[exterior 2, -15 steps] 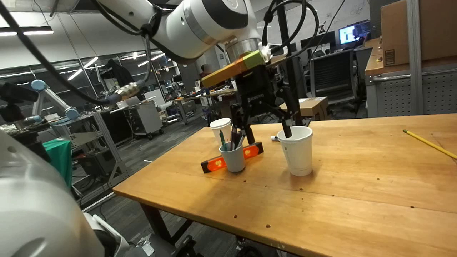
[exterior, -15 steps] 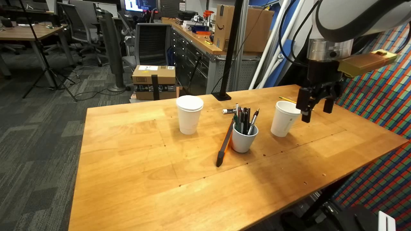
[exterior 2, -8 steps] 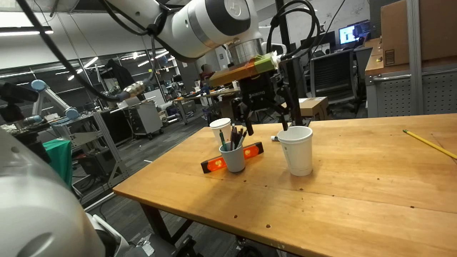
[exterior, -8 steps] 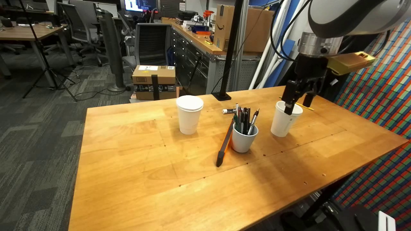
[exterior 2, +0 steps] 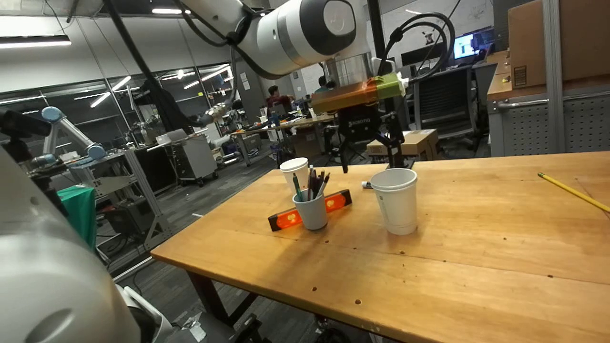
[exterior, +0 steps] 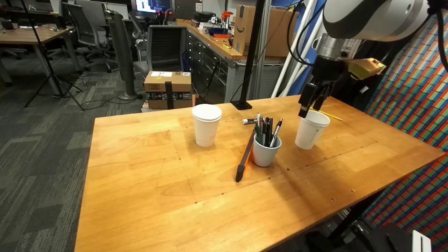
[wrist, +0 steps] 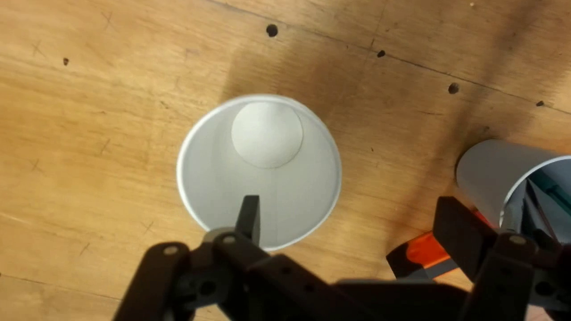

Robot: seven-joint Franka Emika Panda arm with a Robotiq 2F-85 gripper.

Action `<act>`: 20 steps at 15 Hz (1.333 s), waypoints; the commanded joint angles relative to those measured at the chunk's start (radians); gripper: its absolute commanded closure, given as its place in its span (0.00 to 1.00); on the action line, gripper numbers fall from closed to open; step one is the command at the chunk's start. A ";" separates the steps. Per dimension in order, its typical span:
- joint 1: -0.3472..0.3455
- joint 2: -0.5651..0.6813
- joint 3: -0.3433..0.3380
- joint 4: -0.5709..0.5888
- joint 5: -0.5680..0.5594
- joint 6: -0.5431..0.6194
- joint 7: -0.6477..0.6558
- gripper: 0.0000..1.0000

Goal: Stack the white cups together then put the marker in the stacked cups.

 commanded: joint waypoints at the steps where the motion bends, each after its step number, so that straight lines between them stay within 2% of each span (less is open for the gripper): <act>1: 0.014 0.052 -0.007 0.051 0.067 0.001 -0.094 0.00; 20: -0.041 0.130 -0.022 0.031 0.058 0.038 -0.220 0.00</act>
